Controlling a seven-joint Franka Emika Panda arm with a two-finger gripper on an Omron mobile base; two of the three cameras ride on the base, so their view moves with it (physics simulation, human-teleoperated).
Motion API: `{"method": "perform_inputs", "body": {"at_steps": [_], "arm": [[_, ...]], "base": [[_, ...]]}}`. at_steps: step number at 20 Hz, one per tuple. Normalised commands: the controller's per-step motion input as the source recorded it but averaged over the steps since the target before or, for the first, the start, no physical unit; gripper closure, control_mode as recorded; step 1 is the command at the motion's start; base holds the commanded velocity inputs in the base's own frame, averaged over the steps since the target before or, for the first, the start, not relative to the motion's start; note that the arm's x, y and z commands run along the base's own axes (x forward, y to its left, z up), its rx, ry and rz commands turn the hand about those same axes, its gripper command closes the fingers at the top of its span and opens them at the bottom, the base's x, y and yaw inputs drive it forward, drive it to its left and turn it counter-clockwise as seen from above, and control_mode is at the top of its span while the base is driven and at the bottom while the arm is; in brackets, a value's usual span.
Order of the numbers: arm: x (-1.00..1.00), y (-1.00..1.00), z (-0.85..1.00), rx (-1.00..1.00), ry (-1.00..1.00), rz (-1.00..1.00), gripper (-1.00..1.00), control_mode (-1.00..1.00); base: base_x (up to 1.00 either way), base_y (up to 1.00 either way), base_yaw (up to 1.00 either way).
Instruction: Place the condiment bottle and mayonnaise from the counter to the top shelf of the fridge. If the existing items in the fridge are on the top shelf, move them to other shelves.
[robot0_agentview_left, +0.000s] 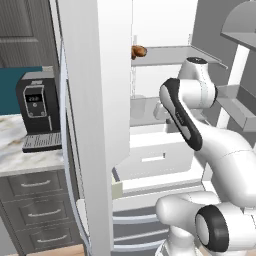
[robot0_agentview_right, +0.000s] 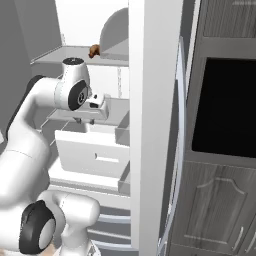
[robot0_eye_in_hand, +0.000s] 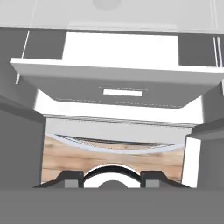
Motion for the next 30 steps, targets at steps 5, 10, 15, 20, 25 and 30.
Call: {"method": "perform_inputs", "body": {"at_steps": [5,10,15,20,25,30], "arm": [[-0.19,0.0,0.15,0.01,-0.18,0.0,-1.0,-1.0],[-0.36,0.0,0.76,0.07,-0.42,0.0,-1.0,-1.0],[-0.25,0.0,1.0,0.05,-0.47,-0.01,-1.0,-1.0],[-0.03,0.06,1.0,0.0,-0.35,-0.07,-1.0,-1.0],[0.25,0.13,0.74,0.0,-0.16,-0.11,-1.0,-1.0],[0.65,0.27,0.23,0.0,-0.03,-0.09,-1.0,-1.0]], "base": [[0.0,0.0,0.0],[0.0,0.0,0.0],[0.0,0.0,0.0],[0.0,0.0,0.0],[0.0,0.0,0.0],[0.0,0.0,0.0]]}}
